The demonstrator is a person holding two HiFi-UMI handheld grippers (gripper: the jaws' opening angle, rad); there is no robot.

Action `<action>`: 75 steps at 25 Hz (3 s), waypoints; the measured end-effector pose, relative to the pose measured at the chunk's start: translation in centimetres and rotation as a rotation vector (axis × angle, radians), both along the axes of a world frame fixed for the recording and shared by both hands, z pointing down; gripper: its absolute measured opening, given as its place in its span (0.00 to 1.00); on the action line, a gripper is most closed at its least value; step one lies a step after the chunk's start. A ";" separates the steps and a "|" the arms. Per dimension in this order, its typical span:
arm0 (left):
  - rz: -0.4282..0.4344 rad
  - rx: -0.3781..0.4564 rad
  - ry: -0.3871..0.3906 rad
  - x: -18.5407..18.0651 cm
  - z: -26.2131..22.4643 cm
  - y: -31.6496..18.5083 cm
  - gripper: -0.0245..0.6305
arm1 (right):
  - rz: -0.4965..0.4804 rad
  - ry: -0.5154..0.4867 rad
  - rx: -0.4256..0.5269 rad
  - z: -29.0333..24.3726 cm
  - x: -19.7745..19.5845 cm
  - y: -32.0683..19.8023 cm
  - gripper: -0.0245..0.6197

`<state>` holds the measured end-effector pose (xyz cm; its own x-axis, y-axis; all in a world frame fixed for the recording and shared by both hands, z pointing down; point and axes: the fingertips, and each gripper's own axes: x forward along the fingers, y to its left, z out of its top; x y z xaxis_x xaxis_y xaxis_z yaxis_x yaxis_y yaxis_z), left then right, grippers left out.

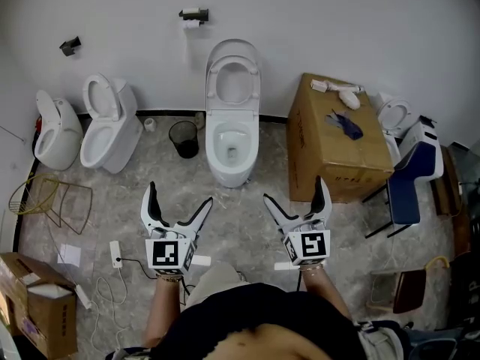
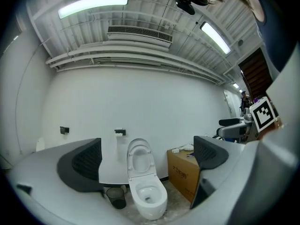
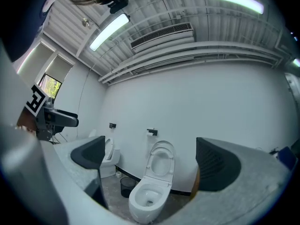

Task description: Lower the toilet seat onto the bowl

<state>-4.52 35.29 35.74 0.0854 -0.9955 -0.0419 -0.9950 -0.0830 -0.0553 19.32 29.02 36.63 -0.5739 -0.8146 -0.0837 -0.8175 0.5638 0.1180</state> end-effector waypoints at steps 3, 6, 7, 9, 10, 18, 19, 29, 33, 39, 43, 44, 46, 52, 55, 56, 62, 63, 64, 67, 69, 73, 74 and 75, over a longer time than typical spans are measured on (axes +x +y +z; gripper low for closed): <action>-0.016 -0.011 -0.001 -0.1 0.4 -0.2 0.92 | -0.040 0.006 -0.012 0.4 -0.6 -0.4 0.94; -0.019 -0.033 -0.018 -0.4 1.1 -0.8 0.92 | -0.061 0.018 0.021 -0.1 -1.1 -0.6 0.94; -0.020 -0.037 -0.019 -0.5 1.3 -1.2 0.92 | -0.060 0.025 0.044 -0.3 -1.2 -0.8 0.94; -0.022 -0.041 -0.014 -0.7 1.6 -2.1 0.92 | -0.057 0.021 0.077 -0.7 -1.4 -1.6 0.94; -0.021 -0.042 -0.016 -0.8 1.8 -2.7 0.92 | -0.055 0.024 0.078 -0.5 -1.5 -2.2 0.94; 0.041 -0.038 -0.025 -2.0 2.5 -10.5 0.92 | -0.021 0.039 0.086 0.3 -3.1 -9.2 0.94; 0.048 -0.034 -0.031 -2.2 2.4 -11.6 0.92 | -0.021 0.042 0.087 0.3 -3.4 -10.3 0.94; 0.113 -0.062 -0.056 -7.1 2.9 -25.8 0.92 | -0.010 -0.025 0.039 0.3 -8.6 -24.8 0.94; 0.146 -0.067 -0.067 -8.4 2.3 -31.6 0.92 | 0.014 -0.033 0.033 -0.3 -10.0 -30.5 0.94; 0.174 -0.057 -0.057 -10.6 1.8 -39.1 0.92 | 0.029 -0.030 0.030 -0.5 -12.2 -37.7 0.94; 0.209 -0.074 -0.040 -11.5 2.2 -42.9 0.92 | 0.051 -0.040 0.009 0.0 -13.1 -41.6 0.94; 0.223 -0.081 -0.033 -11.6 2.4 -43.8 0.92 | 0.055 -0.043 0.003 0.2 -13.2 -42.5 0.94; 0.243 -0.091 -0.033 -11.8 2.8 -45.5 0.92 | 0.053 -0.042 -0.001 0.6 -13.7 -44.4 0.94; 0.257 -0.157 -0.008 -13.6 5.7 -50.1 0.92 | -0.006 -0.077 -0.071 3.0 -15.3 -48.8 0.94; 0.269 -0.164 0.010 -13.8 6.2 -52.3 0.92 | -0.031 -0.096 -0.105 3.8 -15.5 -50.8 0.94; 0.275 -0.160 0.012 -13.8 6.3 -53.0 0.92 | -0.032 -0.091 -0.106 4.0 -15.5 -51.4 0.94; 0.287 -0.153 0.010 -13.6 7.6 -56.6 0.92 | -0.046 -0.003 -0.105 5.8 -16.2 -54.9 0.94; 0.287 -0.152 0.016 -13.6 7.9 -57.2 0.92 | -0.051 0.006 -0.106 6.2 -16.3 -55.7 0.94; 0.289 -0.151 0.024 -13.6 8.2 -57.9 0.92 | -0.056 0.010 -0.106 6.4 -16.5 -56.6 0.94; 0.293 -0.151 0.048 -13.6 9.1 -60.1 0.92 | -0.071 0.018 -0.112 7.3 -16.7 -59.3 0.94; 0.297 -0.155 0.024 -13.7 9.9 -61.6 0.92 | -0.083 0.043 -0.123 8.3 -17.0 -61.1 0.94; 0.295 -0.201 -0.018 -14.2 13.0 -64.7 0.92 | -0.124 0.087 -0.154 10.6 -17.9 -64.3 0.94; 0.291 -0.217 0.019 -14.4 13.8 -65.5 0.92 | -0.139 0.095 -0.171 11.5 -18.1 -65.1 0.94; 0.286 -0.229 0.068 -14.6 14.3 -66.3 0.92 | -0.150 0.108 -0.186 12.3 -18.3 -65.9 0.94</action>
